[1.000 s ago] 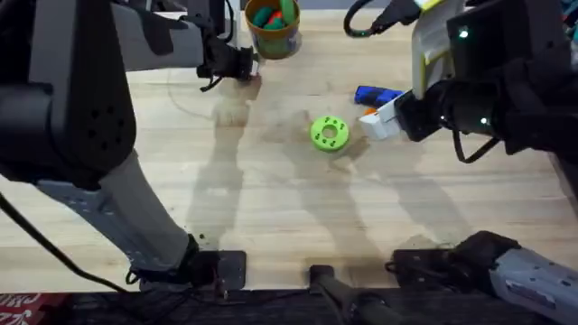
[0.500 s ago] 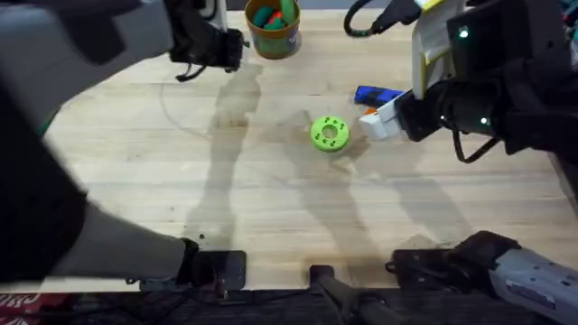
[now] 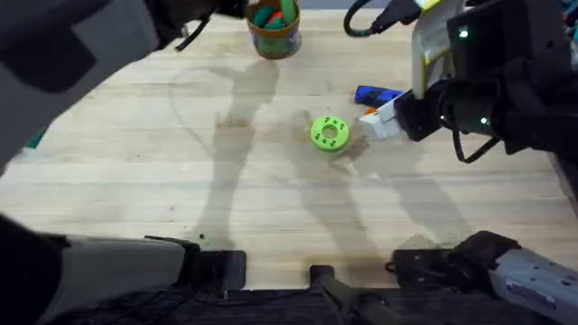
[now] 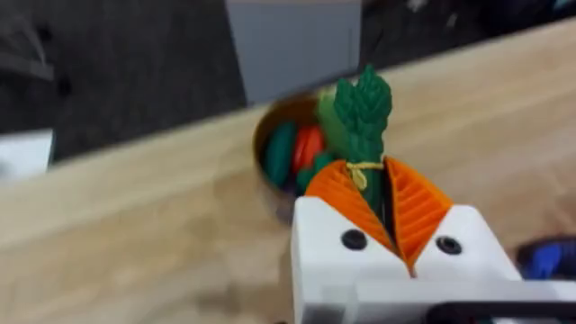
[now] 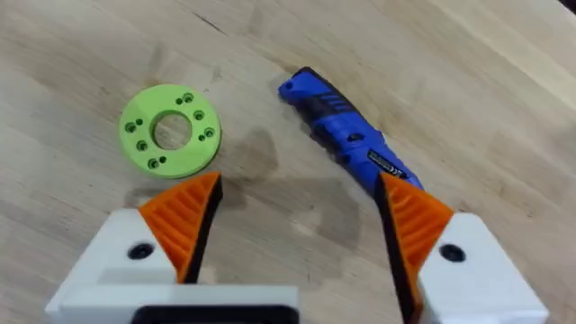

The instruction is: Pick up the gripper from the table and insert it into the empty holder that is missing its gripper. Then pick up a screw, insert it into the mounting hole, and use the screwdriver to tighten it. Finally, clean up the table by picking up the vegetable and placing it into the bucket.

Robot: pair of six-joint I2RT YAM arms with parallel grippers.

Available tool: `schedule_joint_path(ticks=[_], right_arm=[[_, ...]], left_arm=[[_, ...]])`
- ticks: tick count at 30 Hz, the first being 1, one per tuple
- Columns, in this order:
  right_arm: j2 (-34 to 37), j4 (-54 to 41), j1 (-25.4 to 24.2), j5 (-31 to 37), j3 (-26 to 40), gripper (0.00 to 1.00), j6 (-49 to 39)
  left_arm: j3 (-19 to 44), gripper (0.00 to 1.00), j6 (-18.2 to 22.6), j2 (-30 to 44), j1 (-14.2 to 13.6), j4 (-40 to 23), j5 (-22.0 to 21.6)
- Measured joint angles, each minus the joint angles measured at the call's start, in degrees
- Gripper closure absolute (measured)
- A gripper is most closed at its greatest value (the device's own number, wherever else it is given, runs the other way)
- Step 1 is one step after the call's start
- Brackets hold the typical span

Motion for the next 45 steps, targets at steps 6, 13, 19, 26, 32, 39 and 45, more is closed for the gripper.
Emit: schedule_joint_path(ticks=[6,13,19,26,32,39,45], right_arm=[[0.00,0.11,0.00,0.00,0.00,0.021,0.00],[0.00,0.10,0.00,0.00,0.00,0.021,0.00],[0.00,0.12,0.00,0.00,0.00,0.021,0.00],[0.00,0.10,0.00,0.00,0.00,0.021,0.00],[0.00,0.12,0.00,0.00,0.00,0.021,0.00],[0.00,0.25,0.00,0.00,0.00,0.021,0.00],[-0.39,0.25,0.00,0.00,0.03,0.021,0.00]], left_arm=[[0.16,0.971,-0.01,6.12,-2.65,13.37,1.37],[0.16,0.971,-0.09,16.56,-2.84,25.32,1.20],[0.16,0.971,-0.16,20.93,-2.84,25.97,-1.51],[0.16,0.881,-0.08,21.14,-2.80,25.78,-2.34],[0.16,0.149,-0.44,21.10,-2.80,25.74,-2.96],[0.16,0.015,-0.40,20.59,-2.80,25.71,-3.15],[0.18,0.014,0.13,13.23,-2.79,15.80,-3.18]])
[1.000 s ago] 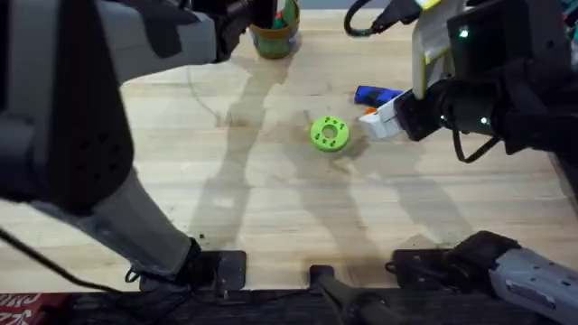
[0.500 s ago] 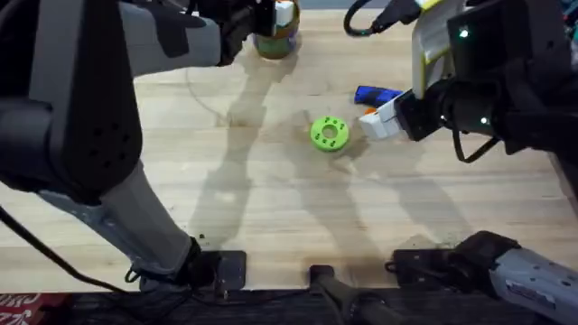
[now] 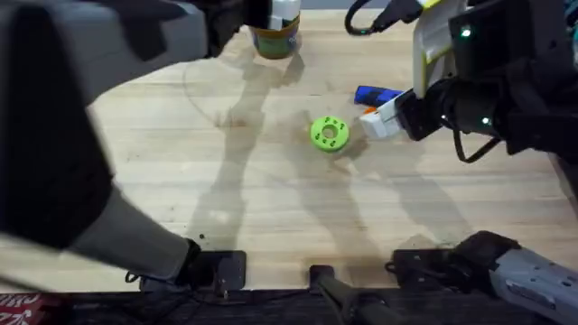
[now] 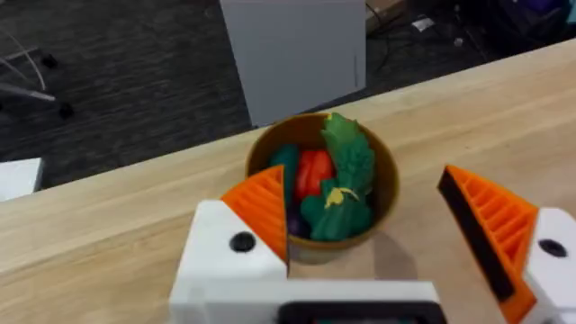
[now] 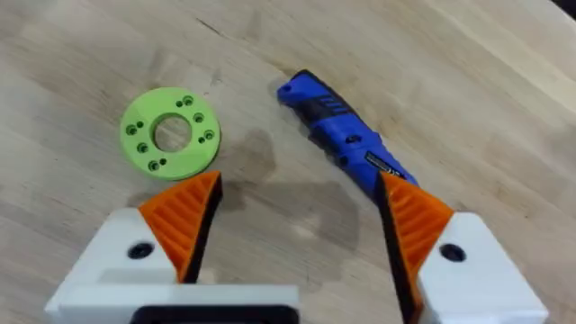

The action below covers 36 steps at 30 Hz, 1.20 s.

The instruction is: Pick up the gripper from the table and insert it into the empty holder that is missing its gripper. Then pick up a screw, insert it into the mounting hole, and use the screwdriver to tighten it. Finally, clean up the table by picking up the vegetable and placing it into the bucket.

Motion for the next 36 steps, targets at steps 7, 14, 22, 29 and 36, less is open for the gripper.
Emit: schedule_joint_path(ticks=[7,14,22,29,36], right_arm=[[-6.31,-0.29,0.00,0.00,1.30,0.021,0.85],[-14.76,-0.56,0.00,-0.03,1.52,0.021,2.98],[-22.30,-1.10,0.00,-0.07,1.75,0.021,3.23],[-23.13,-2.97,0.00,-0.17,1.87,0.021,3.23],[-23.13,-3.24,0.00,-0.17,1.87,0.021,3.23]], left_arm=[[0.59,0.015,4.62,-16.32,0.33,-28.97,-0.11],[0.56,0.014,7.70,-32.60,0.43,-57.31,-0.17],[0.59,0.014,8.42,-53.11,0.43,-73.60,-0.15],[0.59,0.014,8.56,-63.20,0.43,-77.98,-0.17],[0.59,0.015,8.56,-63.75,0.43,-78.11,-0.17]])
